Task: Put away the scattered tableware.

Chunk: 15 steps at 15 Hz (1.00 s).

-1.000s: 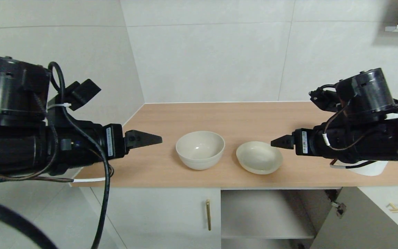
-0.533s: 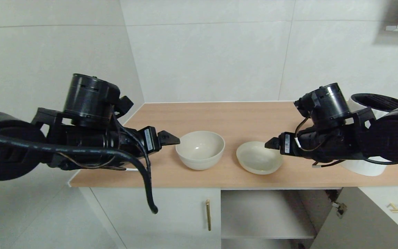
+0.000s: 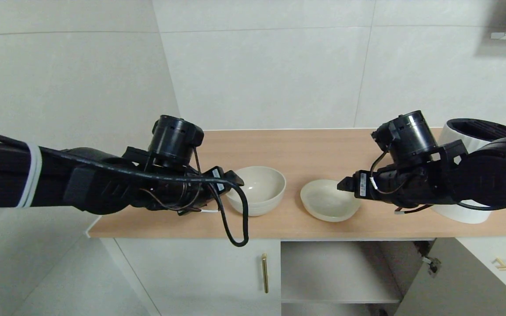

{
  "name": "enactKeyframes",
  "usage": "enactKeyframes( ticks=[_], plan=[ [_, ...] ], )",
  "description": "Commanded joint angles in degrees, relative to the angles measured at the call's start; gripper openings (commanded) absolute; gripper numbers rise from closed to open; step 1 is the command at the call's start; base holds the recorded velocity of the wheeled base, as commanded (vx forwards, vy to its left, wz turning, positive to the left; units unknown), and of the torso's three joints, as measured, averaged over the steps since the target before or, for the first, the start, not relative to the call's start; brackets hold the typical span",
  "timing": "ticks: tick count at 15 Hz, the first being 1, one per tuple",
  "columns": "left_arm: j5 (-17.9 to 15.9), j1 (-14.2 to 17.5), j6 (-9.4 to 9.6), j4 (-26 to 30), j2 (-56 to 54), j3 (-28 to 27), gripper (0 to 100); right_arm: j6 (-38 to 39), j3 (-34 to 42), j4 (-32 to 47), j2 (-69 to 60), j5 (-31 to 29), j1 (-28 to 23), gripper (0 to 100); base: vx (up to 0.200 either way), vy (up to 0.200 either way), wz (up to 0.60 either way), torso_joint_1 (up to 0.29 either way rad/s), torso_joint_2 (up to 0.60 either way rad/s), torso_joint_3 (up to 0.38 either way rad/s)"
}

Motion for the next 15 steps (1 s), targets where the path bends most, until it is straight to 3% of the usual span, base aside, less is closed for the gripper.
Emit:
enactKeyframes(
  ticks=[1,4,5,15],
  plan=[
    [1.25,-0.07,-0.86,0.04,3.27,-1.51,100,0.03,0.01,-0.03,-0.20,-0.03,0.04,100,0.000,0.000,0.00,0.000,0.00,0.000],
    [1.51,0.02,-1.04,0.04,3.35,-1.68,100,0.03,0.01,-0.03,-0.20,-0.03,0.13,100,0.000,0.000,0.00,0.000,0.00,0.000],
    [1.51,-0.07,-1.04,0.04,3.35,-1.68,0,0.03,0.01,-0.03,-0.12,-0.03,0.04,100,0.000,0.000,0.00,0.000,0.00,0.000],
    [1.34,-0.07,-1.04,0.22,2.03,-1.51,0,0.21,-0.08,-0.03,-0.12,-0.12,0.04,100,0.000,0.000,0.00,0.000,0.00,0.000]
  ],
)
